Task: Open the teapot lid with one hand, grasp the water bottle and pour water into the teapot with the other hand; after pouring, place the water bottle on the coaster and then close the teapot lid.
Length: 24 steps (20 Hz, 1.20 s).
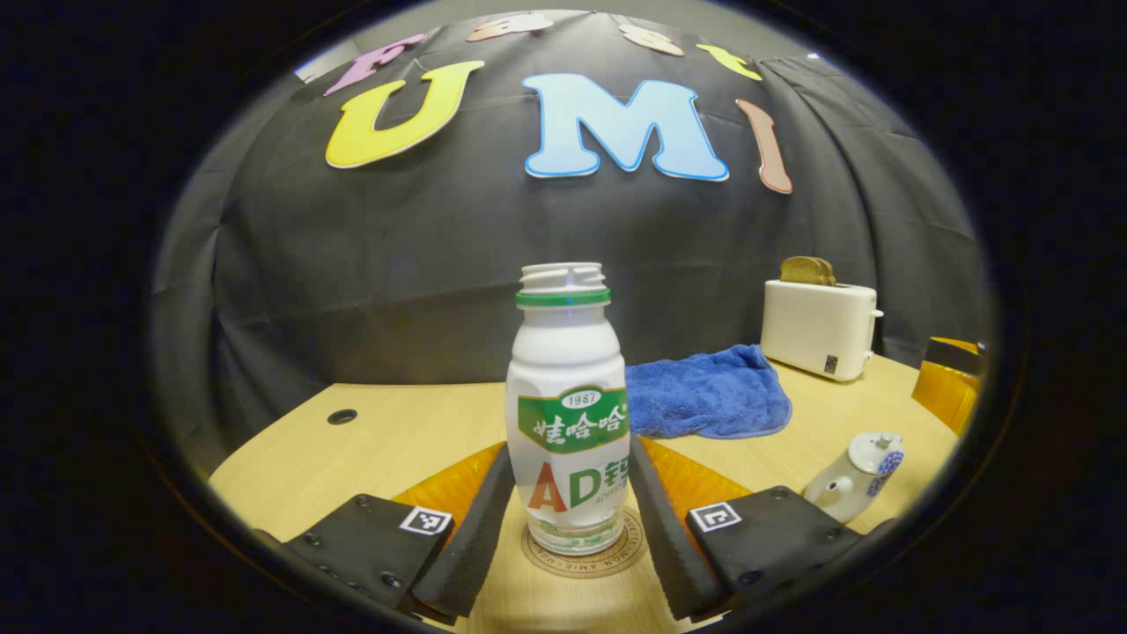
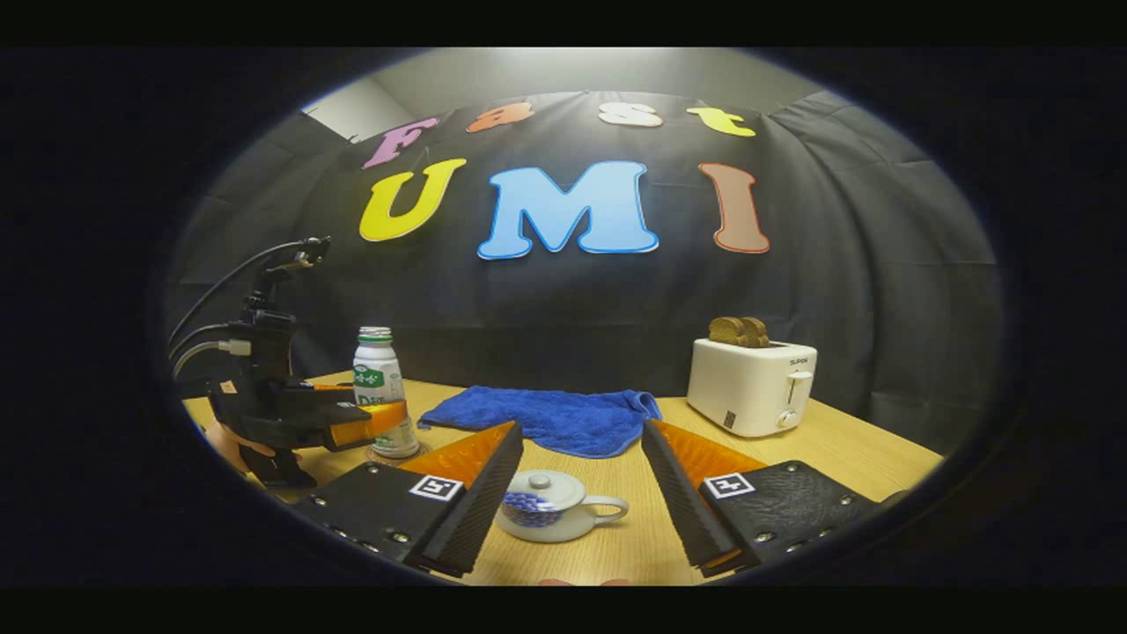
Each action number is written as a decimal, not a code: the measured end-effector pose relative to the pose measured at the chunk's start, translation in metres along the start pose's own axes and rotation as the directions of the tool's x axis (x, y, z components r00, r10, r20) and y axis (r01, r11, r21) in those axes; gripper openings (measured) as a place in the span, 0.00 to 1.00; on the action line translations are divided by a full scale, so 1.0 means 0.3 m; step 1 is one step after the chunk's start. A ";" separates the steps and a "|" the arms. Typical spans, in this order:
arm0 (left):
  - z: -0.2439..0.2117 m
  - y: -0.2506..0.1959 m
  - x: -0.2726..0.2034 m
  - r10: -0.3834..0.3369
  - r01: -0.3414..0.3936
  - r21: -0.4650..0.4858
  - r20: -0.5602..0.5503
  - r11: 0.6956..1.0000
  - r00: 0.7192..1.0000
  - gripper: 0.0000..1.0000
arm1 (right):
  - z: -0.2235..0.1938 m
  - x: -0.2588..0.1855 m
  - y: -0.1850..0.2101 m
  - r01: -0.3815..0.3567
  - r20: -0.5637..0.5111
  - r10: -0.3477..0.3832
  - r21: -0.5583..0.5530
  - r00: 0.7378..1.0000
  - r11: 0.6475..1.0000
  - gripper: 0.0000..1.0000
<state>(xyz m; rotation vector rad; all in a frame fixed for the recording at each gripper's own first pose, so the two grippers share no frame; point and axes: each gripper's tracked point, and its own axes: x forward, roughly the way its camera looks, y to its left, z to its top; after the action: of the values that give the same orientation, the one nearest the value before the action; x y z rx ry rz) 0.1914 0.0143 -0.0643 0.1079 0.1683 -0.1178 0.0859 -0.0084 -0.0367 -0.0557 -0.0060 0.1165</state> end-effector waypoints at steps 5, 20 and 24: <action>-0.031 0.012 -0.042 -0.003 0.002 -0.054 -0.028 0.999 1.000 0.91 | -0.003 -0.001 0.008 -0.010 -0.004 0.010 0.009 1.000 1.000 0.84; -0.037 -0.023 -0.473 0.043 -0.038 -0.063 0.090 0.997 0.995 0.85 | -0.091 -0.165 0.125 -0.026 -0.037 0.027 0.039 0.999 0.999 0.84; -0.062 -0.055 -0.564 0.071 -0.068 -0.033 0.109 0.997 0.991 0.91 | -0.137 -0.233 0.136 0.001 -0.066 0.002 0.041 0.998 0.999 0.84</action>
<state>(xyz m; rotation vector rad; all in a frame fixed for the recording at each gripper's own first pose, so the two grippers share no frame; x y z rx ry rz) 0.0206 0.0185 -0.0547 0.0773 0.0559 -0.0518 0.0122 0.0215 -0.0803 -0.0181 0.0621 0.1152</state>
